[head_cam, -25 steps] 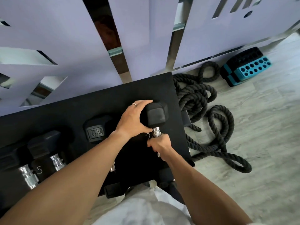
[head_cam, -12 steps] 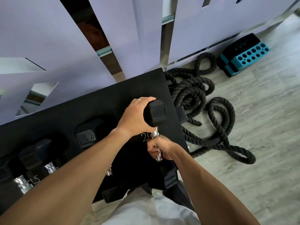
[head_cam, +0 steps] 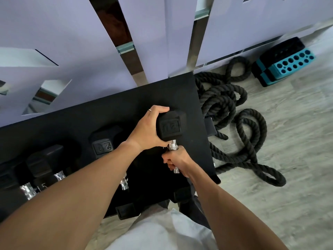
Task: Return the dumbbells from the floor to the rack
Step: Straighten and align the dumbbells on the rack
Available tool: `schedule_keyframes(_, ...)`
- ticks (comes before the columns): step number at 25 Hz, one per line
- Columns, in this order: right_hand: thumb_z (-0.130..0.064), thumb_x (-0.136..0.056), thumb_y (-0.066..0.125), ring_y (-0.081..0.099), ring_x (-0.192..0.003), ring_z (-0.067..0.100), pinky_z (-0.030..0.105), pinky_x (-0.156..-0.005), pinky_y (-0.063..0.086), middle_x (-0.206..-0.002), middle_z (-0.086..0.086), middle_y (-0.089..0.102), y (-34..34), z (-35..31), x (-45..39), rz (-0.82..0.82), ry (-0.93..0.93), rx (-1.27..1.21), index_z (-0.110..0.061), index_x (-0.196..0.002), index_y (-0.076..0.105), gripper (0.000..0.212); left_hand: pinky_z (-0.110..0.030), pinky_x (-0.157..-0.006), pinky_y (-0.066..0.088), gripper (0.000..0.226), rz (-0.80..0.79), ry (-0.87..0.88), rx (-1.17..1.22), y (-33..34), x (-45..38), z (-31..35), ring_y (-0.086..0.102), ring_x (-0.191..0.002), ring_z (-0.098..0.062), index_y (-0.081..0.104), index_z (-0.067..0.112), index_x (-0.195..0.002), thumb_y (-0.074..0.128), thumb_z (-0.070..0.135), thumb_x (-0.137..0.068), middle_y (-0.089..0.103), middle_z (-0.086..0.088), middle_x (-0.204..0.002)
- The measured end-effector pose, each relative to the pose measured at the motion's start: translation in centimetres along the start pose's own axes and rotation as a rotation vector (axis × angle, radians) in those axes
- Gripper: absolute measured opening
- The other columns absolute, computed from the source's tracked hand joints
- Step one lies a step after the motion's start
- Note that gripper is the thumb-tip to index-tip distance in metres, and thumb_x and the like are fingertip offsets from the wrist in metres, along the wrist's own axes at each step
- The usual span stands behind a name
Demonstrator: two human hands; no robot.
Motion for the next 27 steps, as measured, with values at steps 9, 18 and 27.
schedule_keyframes(9, -0.002, -0.057, 0.061, 0.03, -0.042, 0.015, 0.024, -0.044, 0.031, -0.049, 0.003, 0.032, -1.0, -1.0, 0.3, -0.081, 0.036, 0.135, -0.019, -0.047, 0.034, 0.033, -0.023, -0.105, 0.043, 0.101, 0.084, -0.044, 0.079, 0.8, 0.9, -1.0, 0.046, -0.129, -0.007, 0.039, 0.029, -0.132, 0.097, 0.029, -0.05, 0.043, 0.014, -0.136)
schedule_keyframes(18, -0.017, -0.058, 0.069, 0.049, -0.047, 0.016, 0.029, -0.045, 0.044, -0.052, 0.0, 0.054, -1.3, -0.2, 0.9, 0.162, -0.092, 0.1, -0.02, -0.056, 0.052, 0.017, -0.043, -0.103, 0.05, 0.114, -0.054, -0.178, -0.095, -0.1, 1.4, 0.4, 0.041, -0.131, -0.013, 0.025, 0.044, -0.143, 0.095, 0.025, -0.054, 0.037, 0.009, -0.147)
schedule_keyframes(27, -0.036, -0.078, 0.067, 0.053, -0.085, 0.006, 0.02, -0.074, 0.044, -0.09, -0.02, 0.051, 4.3, -1.0, 8.9, 0.773, -0.791, 0.417, -0.035, -0.091, 0.052, 0.02, -0.031, -0.072, 0.052, 0.022, 0.606, -0.553, 0.131, -1.9, 22.9, -5.7, 0.061, -0.08, -0.006, 0.062, 0.046, -0.1, 0.069, 0.028, -0.089, 0.06, 0.014, -0.088)
Point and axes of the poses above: each hand's wrist, its own x-axis away from the middle knuckle, its own y-axis out of the palm, z = x × y, the point moved 4 cm from there along -x, towards the middle knuckle
